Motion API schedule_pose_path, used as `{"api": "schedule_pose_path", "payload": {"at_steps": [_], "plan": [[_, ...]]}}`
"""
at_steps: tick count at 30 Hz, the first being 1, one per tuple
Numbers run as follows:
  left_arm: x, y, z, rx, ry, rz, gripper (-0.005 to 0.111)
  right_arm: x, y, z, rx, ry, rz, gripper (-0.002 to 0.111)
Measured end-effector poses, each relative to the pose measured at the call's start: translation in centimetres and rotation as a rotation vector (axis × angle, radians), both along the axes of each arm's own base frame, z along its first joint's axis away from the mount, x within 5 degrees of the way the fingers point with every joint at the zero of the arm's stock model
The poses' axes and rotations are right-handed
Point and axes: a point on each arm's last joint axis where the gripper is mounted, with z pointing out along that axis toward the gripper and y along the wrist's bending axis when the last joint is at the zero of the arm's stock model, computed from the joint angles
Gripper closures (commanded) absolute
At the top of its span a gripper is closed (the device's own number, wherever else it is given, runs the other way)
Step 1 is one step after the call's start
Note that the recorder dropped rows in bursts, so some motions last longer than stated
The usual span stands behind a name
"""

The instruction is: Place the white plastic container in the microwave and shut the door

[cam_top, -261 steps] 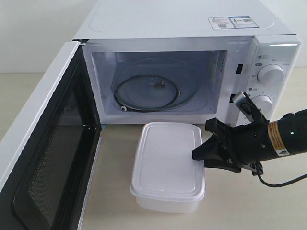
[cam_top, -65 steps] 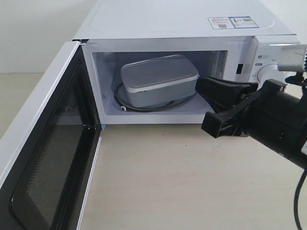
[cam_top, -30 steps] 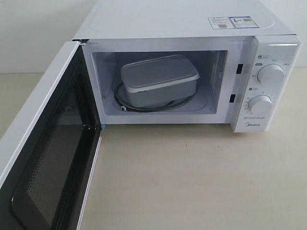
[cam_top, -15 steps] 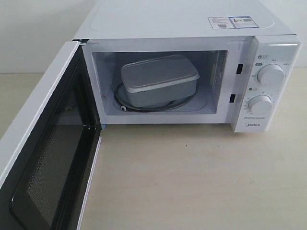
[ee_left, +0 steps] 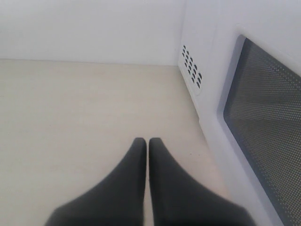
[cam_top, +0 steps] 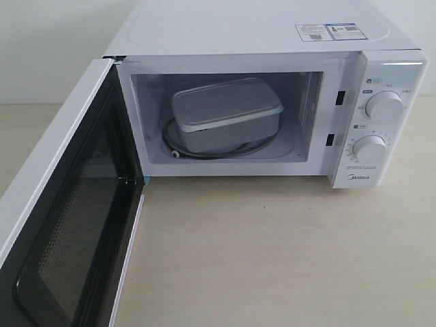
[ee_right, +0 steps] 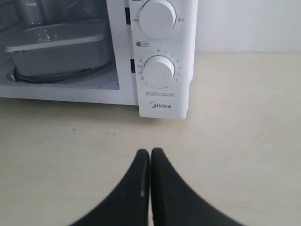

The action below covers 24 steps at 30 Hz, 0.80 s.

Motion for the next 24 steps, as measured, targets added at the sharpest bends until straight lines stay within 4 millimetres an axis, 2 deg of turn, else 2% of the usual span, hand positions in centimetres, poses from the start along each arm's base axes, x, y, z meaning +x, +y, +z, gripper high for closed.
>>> {"api": "schedule_pose_path", "payload": {"at_steps": [24], "plan": [[0.00,0.00,0.00,0.000,0.000,0.000,0.102,0.01,-0.22,-0.01,0.000,0.002,-0.042,0.108]]}}
